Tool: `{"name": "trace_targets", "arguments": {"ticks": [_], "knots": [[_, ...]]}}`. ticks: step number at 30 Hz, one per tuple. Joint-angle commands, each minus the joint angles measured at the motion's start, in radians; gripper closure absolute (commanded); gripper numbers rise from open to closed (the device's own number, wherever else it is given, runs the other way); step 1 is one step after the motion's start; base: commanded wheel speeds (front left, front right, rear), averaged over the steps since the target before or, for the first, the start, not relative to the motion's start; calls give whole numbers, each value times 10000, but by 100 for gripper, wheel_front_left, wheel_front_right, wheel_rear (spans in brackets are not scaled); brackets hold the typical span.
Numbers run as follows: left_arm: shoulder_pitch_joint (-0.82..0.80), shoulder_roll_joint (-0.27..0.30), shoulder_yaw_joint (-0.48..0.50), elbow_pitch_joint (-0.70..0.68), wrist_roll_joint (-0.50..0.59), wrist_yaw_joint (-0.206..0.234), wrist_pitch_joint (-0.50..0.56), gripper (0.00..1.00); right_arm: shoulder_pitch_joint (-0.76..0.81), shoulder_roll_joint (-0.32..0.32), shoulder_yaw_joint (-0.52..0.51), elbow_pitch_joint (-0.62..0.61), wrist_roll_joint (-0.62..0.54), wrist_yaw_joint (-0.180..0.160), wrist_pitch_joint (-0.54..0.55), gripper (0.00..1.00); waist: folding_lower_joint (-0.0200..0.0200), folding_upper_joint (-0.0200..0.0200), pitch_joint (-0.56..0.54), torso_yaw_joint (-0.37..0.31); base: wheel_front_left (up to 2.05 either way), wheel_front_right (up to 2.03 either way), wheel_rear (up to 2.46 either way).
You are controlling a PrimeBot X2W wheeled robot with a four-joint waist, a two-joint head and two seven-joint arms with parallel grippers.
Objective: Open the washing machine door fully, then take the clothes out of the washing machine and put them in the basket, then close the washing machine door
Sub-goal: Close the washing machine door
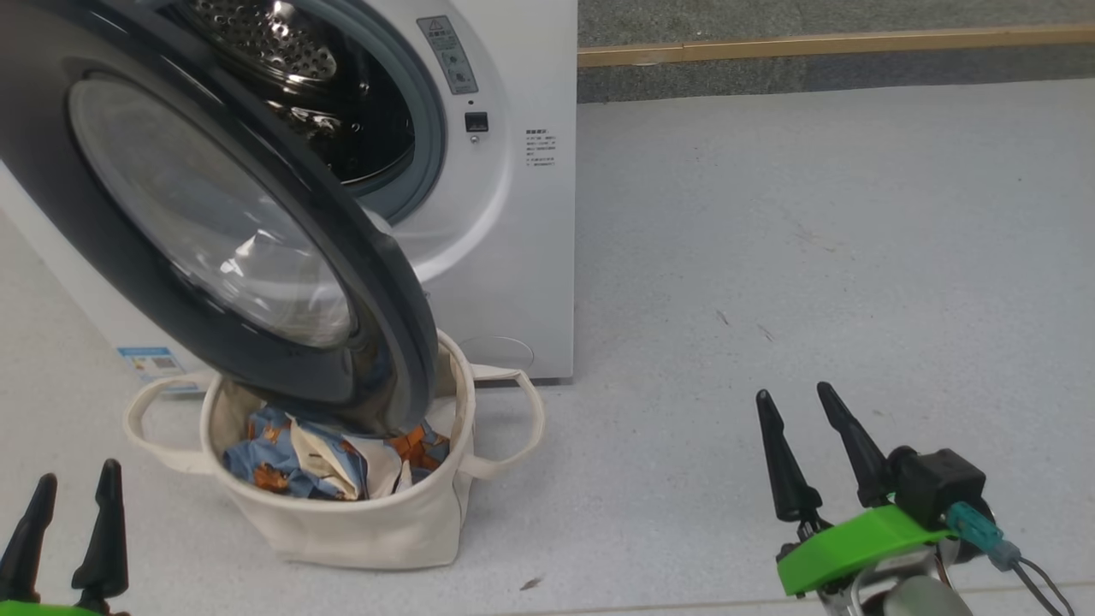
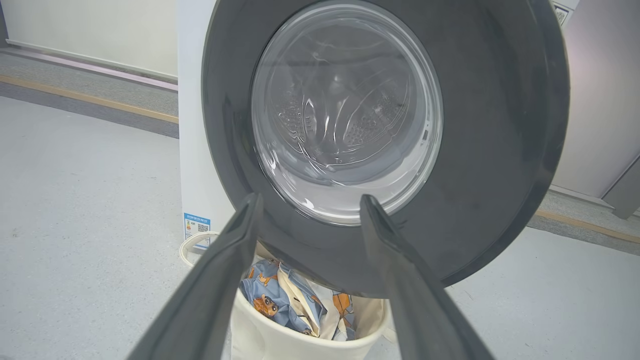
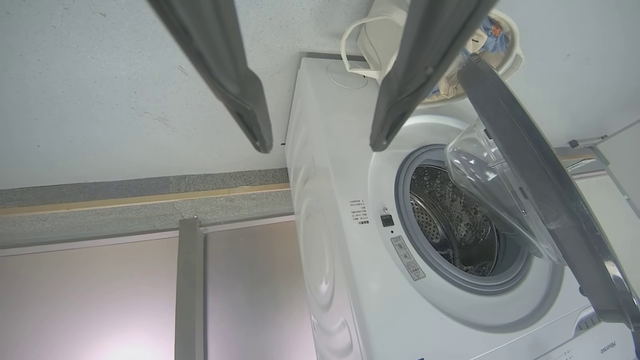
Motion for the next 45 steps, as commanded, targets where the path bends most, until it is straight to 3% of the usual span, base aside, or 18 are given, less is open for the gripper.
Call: {"name": "trace_targets", "arguments": {"ticks": [1,11,12,13,14,23,31,45], "knots": [[-389,393,394,-305,-13,-56,-120,0,-193,91,252,-274,-25,75,-124,0,0,-1,8,31,0,0,0],[-483,553,170,-255,-162,-58,-120,0,-173,102,274,-189,37,75,-124,0,0,-1,14,88,0,0,0],[-484,562,169,-254,-167,-58,-120,0,-171,103,267,-166,47,75,-124,19,0,-1,14,87,0,0,0],[-489,571,170,-256,-168,-58,-120,0,-179,104,257,-161,49,75,-124,80,0,-1,18,87,0,0,0],[-494,573,155,-256,-163,-58,-120,0,-177,104,239,-160,61,75,-124,100,0,-1,16,98,0,0,0],[-669,509,-23,-254,34,-59,-120,0,-351,111,176,-537,331,75,-124,100,0,-1,121,410,0,0,0],[-984,174,-394,-182,345,-59,-120,0,-1190,114,1175,-733,682,75,-124,100,0,-1,128,1186,0,0,0],[-2150,-726,-2241,302,1212,-59,-120,0,-2270,117,2930,258,2028,75,-124,100,0,-1,-210,3879,0,0,0]]}}
